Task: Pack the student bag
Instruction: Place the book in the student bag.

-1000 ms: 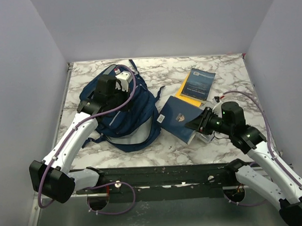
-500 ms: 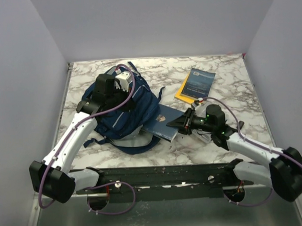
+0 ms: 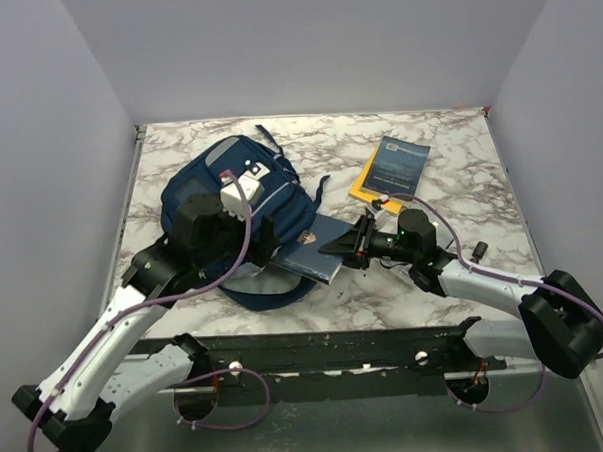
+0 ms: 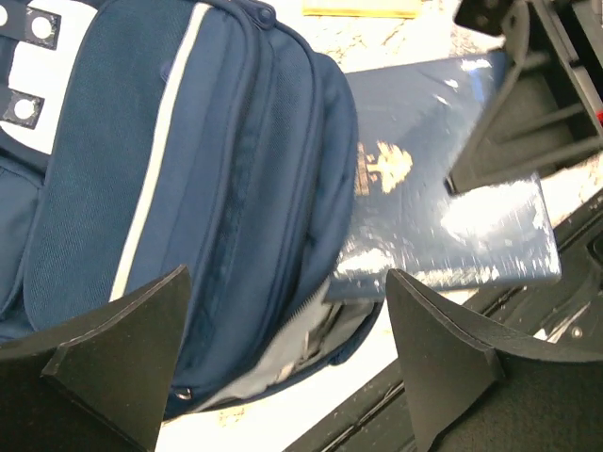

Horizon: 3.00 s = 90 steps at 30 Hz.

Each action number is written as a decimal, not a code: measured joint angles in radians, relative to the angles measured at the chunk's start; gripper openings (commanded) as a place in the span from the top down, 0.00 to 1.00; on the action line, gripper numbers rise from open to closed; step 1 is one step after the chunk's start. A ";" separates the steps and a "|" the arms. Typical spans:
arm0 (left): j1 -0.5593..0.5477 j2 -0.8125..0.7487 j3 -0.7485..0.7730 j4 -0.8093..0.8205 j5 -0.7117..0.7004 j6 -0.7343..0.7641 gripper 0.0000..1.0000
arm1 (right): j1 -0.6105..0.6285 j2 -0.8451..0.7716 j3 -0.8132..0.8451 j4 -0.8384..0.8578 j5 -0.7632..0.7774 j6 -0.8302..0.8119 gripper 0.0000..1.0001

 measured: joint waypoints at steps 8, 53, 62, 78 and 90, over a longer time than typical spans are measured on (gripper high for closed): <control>-0.077 -0.056 -0.108 -0.008 -0.060 0.028 0.38 | 0.000 -0.013 0.010 -0.002 0.000 0.004 1.00; -0.276 -0.112 -0.197 0.320 -0.389 0.333 1.00 | 0.249 0.843 0.530 0.311 0.594 -0.088 0.88; -0.275 -0.154 -0.260 0.361 -0.403 0.360 1.00 | 0.259 0.914 0.612 0.336 0.624 -0.134 0.16; -0.277 -0.153 -0.264 0.376 -0.404 0.362 1.00 | 0.274 0.729 0.383 0.286 0.616 -0.101 0.26; -0.277 -0.144 -0.264 0.384 -0.409 0.359 1.00 | 0.274 0.643 0.386 0.175 0.564 -0.274 0.08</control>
